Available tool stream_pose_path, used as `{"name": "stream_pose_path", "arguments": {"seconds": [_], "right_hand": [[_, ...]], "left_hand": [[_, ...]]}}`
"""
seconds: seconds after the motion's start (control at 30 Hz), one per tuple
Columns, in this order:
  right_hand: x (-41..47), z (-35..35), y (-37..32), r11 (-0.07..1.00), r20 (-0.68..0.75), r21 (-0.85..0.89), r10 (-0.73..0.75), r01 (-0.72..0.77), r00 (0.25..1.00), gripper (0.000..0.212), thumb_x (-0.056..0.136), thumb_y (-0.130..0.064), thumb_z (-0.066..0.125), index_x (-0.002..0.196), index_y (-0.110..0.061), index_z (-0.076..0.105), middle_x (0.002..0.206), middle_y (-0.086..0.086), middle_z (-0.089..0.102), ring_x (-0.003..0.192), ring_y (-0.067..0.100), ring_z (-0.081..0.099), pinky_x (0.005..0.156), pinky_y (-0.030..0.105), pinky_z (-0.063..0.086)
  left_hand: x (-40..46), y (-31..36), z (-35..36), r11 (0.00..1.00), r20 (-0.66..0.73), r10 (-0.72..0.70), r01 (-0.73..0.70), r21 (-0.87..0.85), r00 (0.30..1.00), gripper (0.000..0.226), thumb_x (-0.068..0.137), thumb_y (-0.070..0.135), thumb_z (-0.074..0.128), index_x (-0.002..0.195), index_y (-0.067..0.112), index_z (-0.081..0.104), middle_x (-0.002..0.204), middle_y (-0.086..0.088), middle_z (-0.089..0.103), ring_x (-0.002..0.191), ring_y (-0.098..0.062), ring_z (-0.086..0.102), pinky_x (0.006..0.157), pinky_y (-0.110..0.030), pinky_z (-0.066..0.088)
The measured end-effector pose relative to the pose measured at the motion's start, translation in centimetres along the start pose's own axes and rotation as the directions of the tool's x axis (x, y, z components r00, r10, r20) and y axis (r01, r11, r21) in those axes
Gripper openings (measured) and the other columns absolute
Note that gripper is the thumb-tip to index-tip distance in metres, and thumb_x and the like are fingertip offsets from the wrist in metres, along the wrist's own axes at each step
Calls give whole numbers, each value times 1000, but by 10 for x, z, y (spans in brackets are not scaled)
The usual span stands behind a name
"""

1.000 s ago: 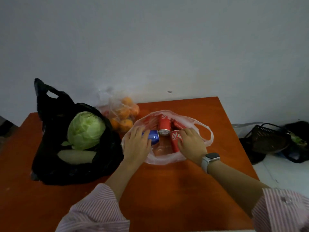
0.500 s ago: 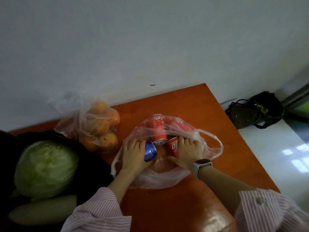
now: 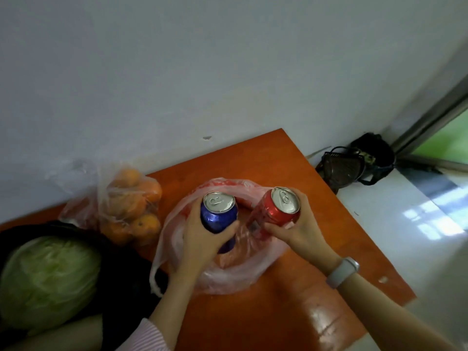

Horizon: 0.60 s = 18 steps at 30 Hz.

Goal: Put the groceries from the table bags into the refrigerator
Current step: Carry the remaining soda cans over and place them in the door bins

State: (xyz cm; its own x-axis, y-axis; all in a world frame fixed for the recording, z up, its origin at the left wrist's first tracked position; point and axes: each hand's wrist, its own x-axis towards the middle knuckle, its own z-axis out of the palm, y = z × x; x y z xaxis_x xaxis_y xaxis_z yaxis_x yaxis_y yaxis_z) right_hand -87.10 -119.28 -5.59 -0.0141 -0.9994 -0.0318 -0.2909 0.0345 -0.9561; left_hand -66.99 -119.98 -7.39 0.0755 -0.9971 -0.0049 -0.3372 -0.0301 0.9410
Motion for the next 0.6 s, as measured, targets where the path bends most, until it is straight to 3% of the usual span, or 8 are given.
{"name": "stream_pose_path", "arguments": {"seconds": [0.1,0.17,0.3,0.37,0.47,0.53,0.6], "right_hand": [[-20,-26,-14,983,-85,183,22,-7,996,78,50,-27,82,114,-32,38,113,-8,52,98,-7,57,76,12,50],[-42,-49,-18,976,-138,218,29,2,990,77,49,-33,79,115,-30,39,114,-5,54,99,-1,59,74,13,51],[-105,-106,-14,980,-266,198,65,-11,962,63,57,-23,78,107,-33,41,109,-7,56,96,4,60,74,12,51],[-151,-143,-4,981,-358,191,92,-23,929,61,62,-10,79,105,-32,42,106,-7,57,93,4,60,72,11,51],[-233,-202,14,980,-534,190,148,-52,832,58,70,3,73,112,-22,43,103,-4,57,88,4,60,69,8,49],[-293,-242,28,974,-662,217,191,-59,724,57,70,2,74,114,-17,43,99,-6,58,79,-2,61,65,7,48],[-354,-278,41,969,-758,243,224,-54,613,57,70,-4,77,115,-18,44,100,-3,60,82,3,62,65,12,50]], "left_hand": [[-13,24,18,997,56,19,-14,-77,998,71,63,9,81,118,28,40,108,25,49,99,9,49,78,1,40],[-26,41,34,990,112,42,-27,-135,993,68,64,6,79,116,27,42,109,20,52,99,5,53,78,-2,43],[-61,76,85,976,246,128,-78,-201,961,62,67,-2,76,106,32,44,104,16,55,88,15,56,71,-4,45],[-86,93,124,972,325,172,-106,-211,930,60,67,0,76,109,28,44,103,14,56,88,12,57,71,-4,46],[-140,122,194,964,468,222,-120,-239,855,63,68,3,76,120,20,43,107,8,56,94,-3,57,72,-7,47],[-186,144,244,960,560,238,-105,-260,794,65,69,3,76,123,15,42,108,4,56,94,-8,56,74,-12,46],[-238,165,295,953,644,268,-101,-285,717,62,69,4,77,119,18,43,104,6,57,91,-7,57,70,-12,48]]}}
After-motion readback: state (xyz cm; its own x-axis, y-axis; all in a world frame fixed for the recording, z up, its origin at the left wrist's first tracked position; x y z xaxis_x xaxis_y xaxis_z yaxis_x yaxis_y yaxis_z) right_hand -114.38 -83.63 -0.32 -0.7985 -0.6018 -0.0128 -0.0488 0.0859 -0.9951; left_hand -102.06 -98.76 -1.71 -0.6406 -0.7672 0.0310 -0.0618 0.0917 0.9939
